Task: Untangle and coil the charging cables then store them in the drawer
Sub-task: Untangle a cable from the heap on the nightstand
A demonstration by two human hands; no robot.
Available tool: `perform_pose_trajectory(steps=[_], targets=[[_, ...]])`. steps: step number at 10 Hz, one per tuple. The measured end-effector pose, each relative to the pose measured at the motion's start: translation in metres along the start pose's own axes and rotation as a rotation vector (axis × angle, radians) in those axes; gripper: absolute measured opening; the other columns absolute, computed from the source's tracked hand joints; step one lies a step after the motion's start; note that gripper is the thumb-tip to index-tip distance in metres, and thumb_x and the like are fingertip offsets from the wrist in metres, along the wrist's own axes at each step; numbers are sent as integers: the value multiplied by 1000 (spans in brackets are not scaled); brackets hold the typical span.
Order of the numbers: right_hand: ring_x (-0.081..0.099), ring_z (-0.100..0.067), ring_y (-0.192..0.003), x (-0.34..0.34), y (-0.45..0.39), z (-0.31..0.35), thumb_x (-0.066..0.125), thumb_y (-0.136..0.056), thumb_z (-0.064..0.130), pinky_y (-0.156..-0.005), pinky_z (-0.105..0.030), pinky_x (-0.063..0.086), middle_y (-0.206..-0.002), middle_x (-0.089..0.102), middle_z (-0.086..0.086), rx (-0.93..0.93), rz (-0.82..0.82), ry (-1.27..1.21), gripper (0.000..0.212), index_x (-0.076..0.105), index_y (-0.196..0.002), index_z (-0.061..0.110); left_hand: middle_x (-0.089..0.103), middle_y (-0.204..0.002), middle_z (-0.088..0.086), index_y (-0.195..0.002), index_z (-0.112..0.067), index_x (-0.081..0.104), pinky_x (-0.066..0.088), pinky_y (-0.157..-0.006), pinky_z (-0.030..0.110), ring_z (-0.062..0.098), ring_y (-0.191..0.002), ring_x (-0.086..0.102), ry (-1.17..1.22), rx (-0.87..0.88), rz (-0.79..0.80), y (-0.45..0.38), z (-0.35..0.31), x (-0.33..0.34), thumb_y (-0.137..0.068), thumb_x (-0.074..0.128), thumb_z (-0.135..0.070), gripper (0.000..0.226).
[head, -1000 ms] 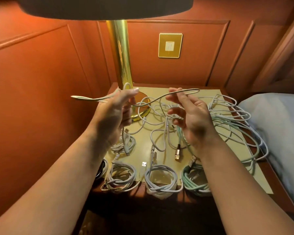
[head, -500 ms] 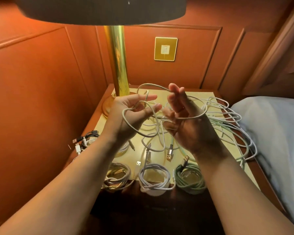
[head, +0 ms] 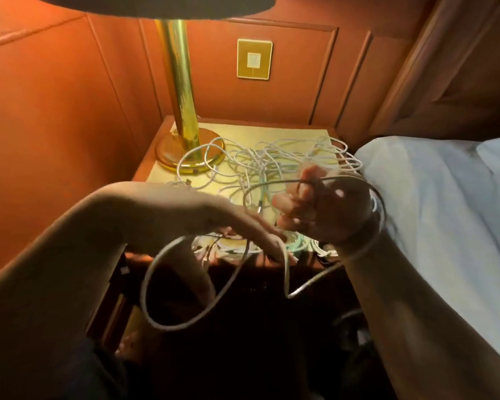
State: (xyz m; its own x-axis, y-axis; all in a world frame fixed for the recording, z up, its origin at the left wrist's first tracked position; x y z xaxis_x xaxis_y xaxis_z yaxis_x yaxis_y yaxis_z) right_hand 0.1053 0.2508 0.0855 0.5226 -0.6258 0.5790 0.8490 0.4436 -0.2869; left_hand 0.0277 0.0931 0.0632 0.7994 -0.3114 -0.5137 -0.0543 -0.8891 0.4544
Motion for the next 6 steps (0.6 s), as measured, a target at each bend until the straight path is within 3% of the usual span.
perform_pose_trajectory(steps=[1, 2, 3, 4, 5, 6], targets=[[62, -23, -81, 19, 22, -11, 64, -89, 39, -70, -41, 24, -88, 73, -4, 68, -15, 17, 35, 76, -102, 9, 32, -159, -32, -142, -63, 43, 13, -126, 24, -13, -148, 16, -223, 166, 168, 1, -22, 23, -85, 85, -13, 87], [65, -30, -82, 33, 48, -23, 56, -94, 45, -79, -42, 45, -87, 73, -13, 115, -50, -90, 49, 75, -102, 1, 26, -165, -24, -155, -38, 38, 8, -121, 12, -3, -155, 4, -180, 124, 319, 15, -47, 44, -80, 88, -24, 91], [71, -23, -83, 48, 74, -30, 61, -98, 30, -80, -38, 57, -96, 76, -9, 117, -76, 34, 31, 75, -111, 5, 25, -160, -36, -139, -51, 57, 13, -103, -3, -28, -139, 11, -146, 129, 319, 28, -59, 56, -90, 67, 2, 73], [70, -14, -66, 60, 93, -34, 67, -96, 12, -65, -29, 60, -98, 76, -11, 124, -173, 152, 17, 75, -110, 7, 36, -152, -40, -108, -53, 75, 28, -108, 17, -20, -137, 33, -134, 58, 175, 36, -67, 73, -90, 69, -22, 36], [56, -10, -50, 74, 105, -35, 59, -98, 2, -49, -19, 48, -98, 73, -16, 186, -352, 383, 13, 67, -108, 5, 69, -120, -31, -84, -37, 81, 52, -91, 28, -10, -102, 65, -151, -104, -16, 37, -59, 83, -87, 73, -54, 19], [52, -14, -59, 80, 112, -37, 59, -103, 6, -53, -26, 41, -101, 74, -15, 339, -519, 728, 16, 61, -119, 8, 77, -76, -8, -76, -20, 76, 56, -67, 27, 8, -70, 73, -185, -346, -95, 44, -43, 79, -84, 73, -58, 39]])
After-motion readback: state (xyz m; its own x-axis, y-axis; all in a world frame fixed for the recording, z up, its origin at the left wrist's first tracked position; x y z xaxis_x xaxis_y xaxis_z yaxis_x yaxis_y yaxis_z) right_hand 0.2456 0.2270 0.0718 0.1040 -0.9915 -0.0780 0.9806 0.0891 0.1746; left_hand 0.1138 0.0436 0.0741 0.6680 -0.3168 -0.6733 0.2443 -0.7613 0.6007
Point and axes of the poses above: each hand's wrist, its own y-axis away from the middle knuckle, its own x-axis out of the palm, z = x × y, the point moved 4 cm from there along -y, towards the middle knuckle
